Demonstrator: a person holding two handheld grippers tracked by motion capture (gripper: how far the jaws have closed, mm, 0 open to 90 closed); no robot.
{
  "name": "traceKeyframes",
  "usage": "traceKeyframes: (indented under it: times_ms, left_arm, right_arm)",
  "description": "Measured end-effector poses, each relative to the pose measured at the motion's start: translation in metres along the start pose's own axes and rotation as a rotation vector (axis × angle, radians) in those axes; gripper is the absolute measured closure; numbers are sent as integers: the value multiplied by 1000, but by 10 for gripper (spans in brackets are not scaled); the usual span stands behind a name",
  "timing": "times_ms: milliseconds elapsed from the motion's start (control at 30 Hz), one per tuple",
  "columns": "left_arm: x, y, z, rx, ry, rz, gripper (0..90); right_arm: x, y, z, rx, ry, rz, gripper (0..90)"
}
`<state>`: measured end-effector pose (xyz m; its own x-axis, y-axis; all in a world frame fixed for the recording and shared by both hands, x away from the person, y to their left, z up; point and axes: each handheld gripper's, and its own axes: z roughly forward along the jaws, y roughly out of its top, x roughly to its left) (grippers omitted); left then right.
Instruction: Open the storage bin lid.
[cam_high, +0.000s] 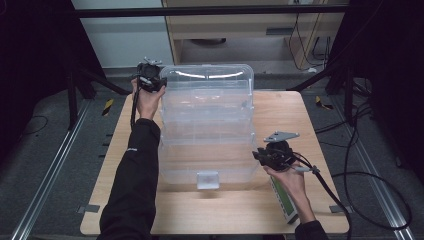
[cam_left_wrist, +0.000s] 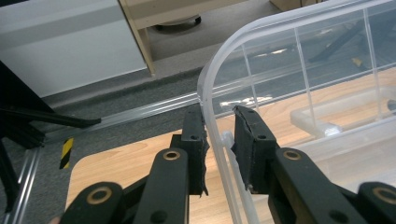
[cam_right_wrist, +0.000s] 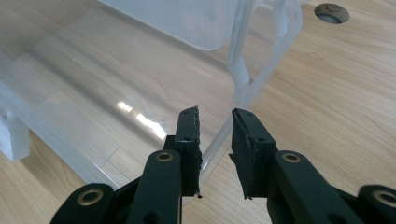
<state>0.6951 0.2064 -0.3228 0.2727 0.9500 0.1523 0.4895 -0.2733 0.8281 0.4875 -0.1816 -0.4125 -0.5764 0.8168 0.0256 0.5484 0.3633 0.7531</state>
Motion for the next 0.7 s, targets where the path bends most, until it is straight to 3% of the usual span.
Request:
traceKeyframes:
  times_ms: [267, 300, 433, 467, 567, 600, 633, 700]
  left_arm:
    - [1, -5, -1, -30, 36, 5, 716]
    - [4, -7, -3, -35, 13, -7, 664]
    - [13, -18, -14, -50, -3, -24, 630]
    - [21, -23, -25, -55, -10, -42, 622]
    - [29, -29, -37, -73, -44, -66, 586]
    - [34, -37, -50, -68, -44, -84, 547]
    - [34, -37, -50, -68, -44, -84, 532]
    - [38, -51, -67, -77, -52, -90, 518]
  right_arm:
    - [-1, -1, 0, 2, 5, 16, 729]
    - [0, -1, -1, 4, 0, 21, 733]
    - [1, 0, -1, 9, 0, 33, 740]
    - [1, 0, -1, 11, 0, 38, 741]
    - [1, 0, -1, 12, 0, 36, 741]
    - [1, 0, -1, 11, 1, 36, 740]
    - [1, 0, -1, 11, 1, 36, 740]
    - [0, 0, -1, 7, 7, 36, 738]
